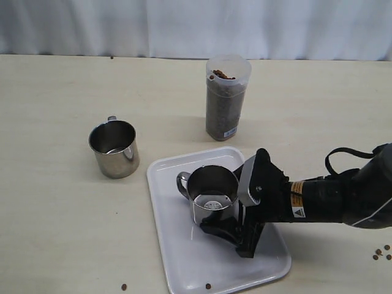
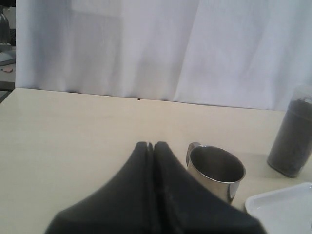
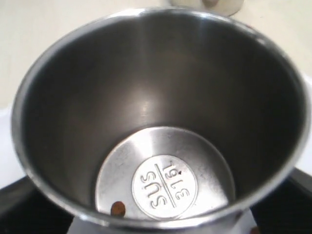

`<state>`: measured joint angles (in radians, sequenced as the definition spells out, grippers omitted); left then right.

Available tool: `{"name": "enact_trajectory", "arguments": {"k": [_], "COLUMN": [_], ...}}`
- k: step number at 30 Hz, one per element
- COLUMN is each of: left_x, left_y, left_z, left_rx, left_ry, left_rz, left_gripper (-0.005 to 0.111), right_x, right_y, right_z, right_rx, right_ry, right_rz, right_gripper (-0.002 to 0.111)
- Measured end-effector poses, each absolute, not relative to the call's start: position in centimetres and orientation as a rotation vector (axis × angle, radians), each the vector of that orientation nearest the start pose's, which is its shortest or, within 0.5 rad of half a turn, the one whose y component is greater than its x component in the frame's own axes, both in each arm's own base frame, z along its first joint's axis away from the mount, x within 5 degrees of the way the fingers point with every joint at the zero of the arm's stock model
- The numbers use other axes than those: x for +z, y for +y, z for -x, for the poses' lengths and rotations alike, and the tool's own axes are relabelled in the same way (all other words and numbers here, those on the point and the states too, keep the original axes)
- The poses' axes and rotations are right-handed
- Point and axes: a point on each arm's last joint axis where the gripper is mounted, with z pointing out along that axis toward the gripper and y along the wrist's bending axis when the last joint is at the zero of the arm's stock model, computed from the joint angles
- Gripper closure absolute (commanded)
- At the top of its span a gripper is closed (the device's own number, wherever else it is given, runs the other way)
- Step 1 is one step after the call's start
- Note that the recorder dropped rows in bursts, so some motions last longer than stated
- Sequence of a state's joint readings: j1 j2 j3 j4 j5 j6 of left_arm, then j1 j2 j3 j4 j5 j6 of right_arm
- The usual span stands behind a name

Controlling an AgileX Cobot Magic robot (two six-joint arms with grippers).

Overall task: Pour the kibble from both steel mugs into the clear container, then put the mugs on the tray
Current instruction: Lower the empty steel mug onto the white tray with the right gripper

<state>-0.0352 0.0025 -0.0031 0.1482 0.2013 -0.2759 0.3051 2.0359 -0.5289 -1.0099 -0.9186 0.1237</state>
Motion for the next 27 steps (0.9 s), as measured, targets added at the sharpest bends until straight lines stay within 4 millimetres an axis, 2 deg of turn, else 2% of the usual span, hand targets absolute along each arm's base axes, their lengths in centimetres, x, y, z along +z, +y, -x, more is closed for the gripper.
{"name": "enact_trajectory", "arguments": {"k": [7,14,27], "left_x": [19.6,19.6,19.6], "left_y": [0.1,0.1,0.1], "left_z": [-5.6,-5.6,-5.6], "left_rx": [-0.1,-0.1,-0.1], "left_ry": [1.68,1.68,1.68], "left_rz": [0.102,0.102,0.102], "left_gripper": [0.107,0.107,0.107], "right_x": [6.2,6.2,6.3], "right_y": [14.0,13.7,13.6], "right_z": [-24.7,-25.5,-25.7], "right_rx": [0.658,0.607,0.599], "right_ry": [1.805,1.871,1.88], "right_rz": [1.297,1.166,1.144], "right_gripper": [0.104,0.104,0.102]}}
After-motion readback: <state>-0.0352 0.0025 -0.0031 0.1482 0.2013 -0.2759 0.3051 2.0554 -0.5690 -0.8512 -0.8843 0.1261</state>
